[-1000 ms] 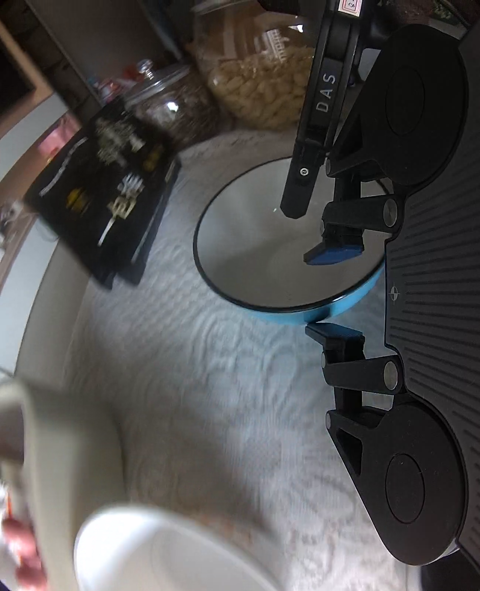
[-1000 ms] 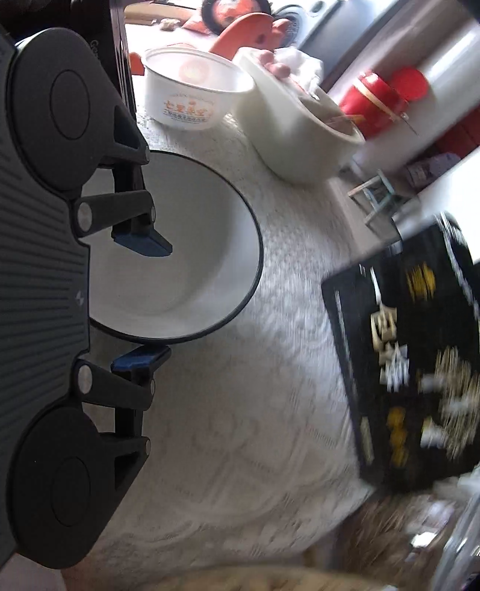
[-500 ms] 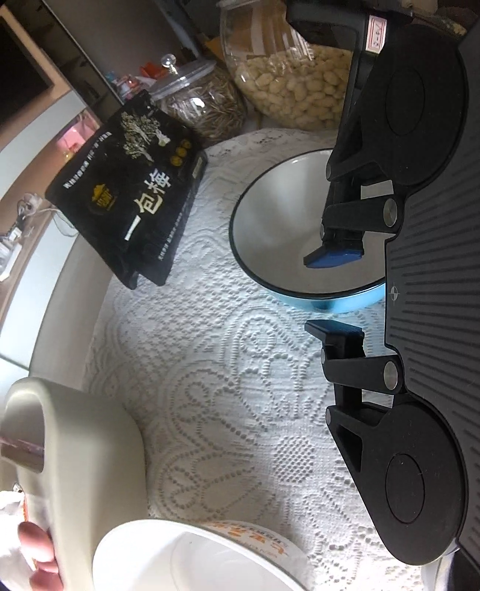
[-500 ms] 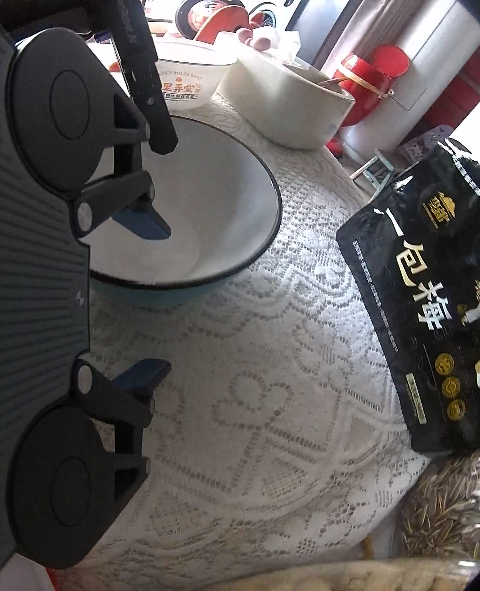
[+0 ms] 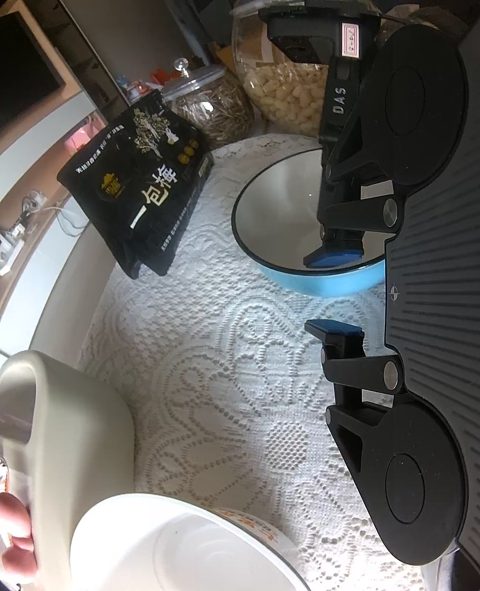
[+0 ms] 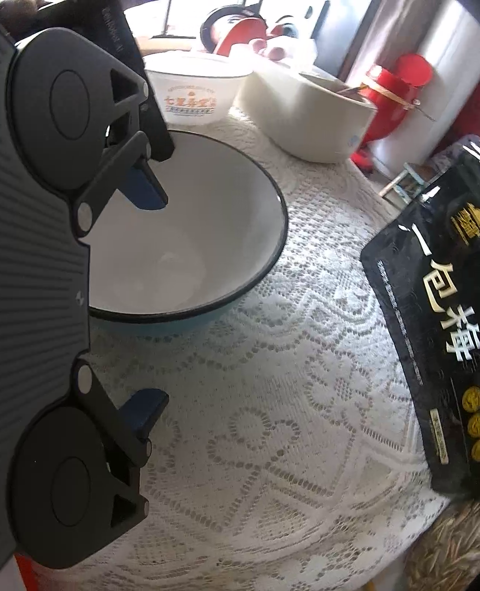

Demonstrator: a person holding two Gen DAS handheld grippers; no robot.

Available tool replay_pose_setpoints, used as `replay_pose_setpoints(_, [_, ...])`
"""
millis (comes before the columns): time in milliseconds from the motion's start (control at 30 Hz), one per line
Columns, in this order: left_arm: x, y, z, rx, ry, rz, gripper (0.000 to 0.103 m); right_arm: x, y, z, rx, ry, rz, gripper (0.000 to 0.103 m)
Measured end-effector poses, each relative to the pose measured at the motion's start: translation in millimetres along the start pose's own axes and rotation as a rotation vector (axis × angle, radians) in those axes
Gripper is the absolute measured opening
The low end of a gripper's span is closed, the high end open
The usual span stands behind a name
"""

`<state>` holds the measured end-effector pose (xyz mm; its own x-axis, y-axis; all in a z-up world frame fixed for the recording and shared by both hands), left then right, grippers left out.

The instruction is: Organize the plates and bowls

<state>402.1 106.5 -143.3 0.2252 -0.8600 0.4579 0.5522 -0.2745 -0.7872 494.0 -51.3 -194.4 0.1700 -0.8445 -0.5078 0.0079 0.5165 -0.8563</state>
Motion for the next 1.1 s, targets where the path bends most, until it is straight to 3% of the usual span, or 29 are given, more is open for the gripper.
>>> replay_pose_setpoints(267, [5, 5, -4, -0.015, 0.017, -0.001, 0.033, 8, -6, 4, 0.003, 0.082, 0.075, 0.103])
replay_pose_setpoints(433, [9, 8, -5, -0.02, 0.025, 0.006, 0.033, 4, -6, -2, 0.041, 0.021, 0.053, 0.103])
replay_pose_setpoints(567, [12, 13, -4, -0.027, 0.039, 0.021, 0.033, -2, -5, -5, 0.023, -0.098, 0.054, 0.102])
replay_pose_setpoints(633, [17, 15, -4, -0.03, 0.054, 0.022, 0.032, 2, -9, -4, 0.048, -0.08, 0.028, 0.09])
replay_pose_setpoints(733, [21, 18, -4, -0.033, 0.081, 0.051, 0.032, -1, -15, -5, 0.096, -0.14, -0.033, 0.05])
replay_pose_setpoints(900, [19, 27, -4, -0.052, 0.086, 0.082, 0.023, -1, -13, -6, 0.101, -0.144, -0.07, 0.046])
replay_pose_setpoints(1100, [17, 24, -8, -0.063, 0.101, 0.099, 0.022, -17, -8, -15, 0.11, -0.186, -0.112, 0.045])
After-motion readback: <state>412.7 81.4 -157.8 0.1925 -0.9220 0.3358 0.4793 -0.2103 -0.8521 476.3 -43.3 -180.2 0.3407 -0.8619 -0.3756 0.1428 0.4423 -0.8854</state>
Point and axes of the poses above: each gripper's, at about its wrist camera, not at the fingertips, and y roughly the way its jaws point, x to its right, z to its top, the point moved 9 cm from there along y, roughly the way its jaws point, and after that the axes turned 9 degrees about y, right-handed, at the moved point
